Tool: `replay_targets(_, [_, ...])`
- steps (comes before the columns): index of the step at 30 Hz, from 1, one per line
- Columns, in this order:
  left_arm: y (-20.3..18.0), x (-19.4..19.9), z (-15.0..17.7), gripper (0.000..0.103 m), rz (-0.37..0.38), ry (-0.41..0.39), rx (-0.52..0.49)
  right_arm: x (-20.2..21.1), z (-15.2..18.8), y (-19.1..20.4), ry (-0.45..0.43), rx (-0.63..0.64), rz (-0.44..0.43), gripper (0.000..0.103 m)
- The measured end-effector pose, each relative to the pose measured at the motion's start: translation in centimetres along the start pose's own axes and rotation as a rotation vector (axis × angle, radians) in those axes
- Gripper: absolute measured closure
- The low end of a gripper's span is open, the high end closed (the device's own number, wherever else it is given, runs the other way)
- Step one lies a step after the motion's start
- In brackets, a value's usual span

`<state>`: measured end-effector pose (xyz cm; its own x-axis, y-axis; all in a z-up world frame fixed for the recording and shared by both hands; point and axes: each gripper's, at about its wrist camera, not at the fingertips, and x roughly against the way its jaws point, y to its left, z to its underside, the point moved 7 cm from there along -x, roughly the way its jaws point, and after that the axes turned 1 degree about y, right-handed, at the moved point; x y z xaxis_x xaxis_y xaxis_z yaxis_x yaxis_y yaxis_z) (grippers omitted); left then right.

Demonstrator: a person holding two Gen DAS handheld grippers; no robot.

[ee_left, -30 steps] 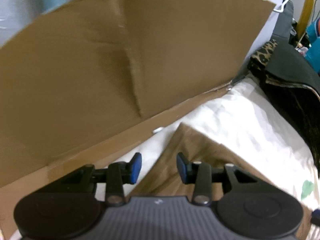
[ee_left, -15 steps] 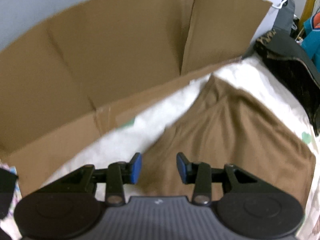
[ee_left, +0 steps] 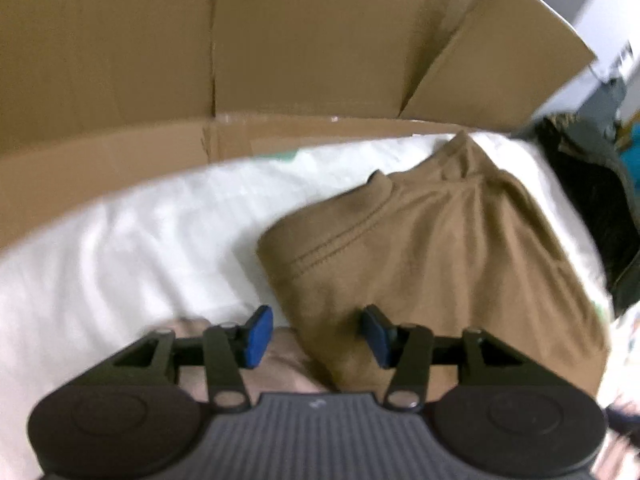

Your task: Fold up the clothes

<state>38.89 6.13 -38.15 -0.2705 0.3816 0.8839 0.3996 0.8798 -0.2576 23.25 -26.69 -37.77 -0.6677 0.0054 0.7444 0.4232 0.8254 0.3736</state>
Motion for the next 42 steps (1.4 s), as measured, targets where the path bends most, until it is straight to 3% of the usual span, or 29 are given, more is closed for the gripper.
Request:
replay_targets(5, [1.0,-1.4,-0.7,0.051,0.051,-0.011,0.068,-1.6,0.2,0.1,0.02,-0.026,0.02,0.071])
replay_targets(10, [2.2,-1.5,-2.6,0.076,0.077,-0.046,0.117,-2.2,0.4,-0.7,0.024,-0.058,0.048,0.071])
replay_targets(13, [2.1,-1.6,-3.2,0.079,0.082,-0.061,0.088,-2.3,0.5,-1.4,0.023,-0.081,0.058,0.071])
replay_targets(17, [2.1,-1.5,-3.8,0.077,0.058,-0.076,0.062,-2.0,0.5,-2.4,0.013,-0.105,0.068,0.071])
replay_targets(19, [2.3,-1.1,-3.8,0.06,0.026,-0.082,0.064,-1.8,0.4,-2.9,0.008,-0.123,0.07,0.071])
replay_targets(21, [2.5,-0.7,-3.6,0.051,0.0,-0.088,0.061,-1.5,0.2,-3.5,0.002,-0.142,0.069,0.071])
replay_targets(23, [2.6,-0.1,-3.2,0.051,-0.01,-0.089,0.055,-1.3,0.1,-4.0,-0.004,-0.163,0.062,0.07])
replay_targets(26, [2.8,1.0,-2.2,0.051,-0.022,-0.081,0.065,-1.0,-0.2,-4.9,-0.017,-0.205,0.036,0.061])
replay_targets(34, [2.1,3.0,2.2,0.051,-0.028,-0.017,0.075,-1.6,-1.2,-6.3,-0.028,-0.258,-0.004,0.06])
replay_targets(42, [-1.2,4.3,5.8,0.051,0.061,0.033,0.101,-3.1,-1.4,-7.7,-0.014,-0.355,-0.051,0.059])
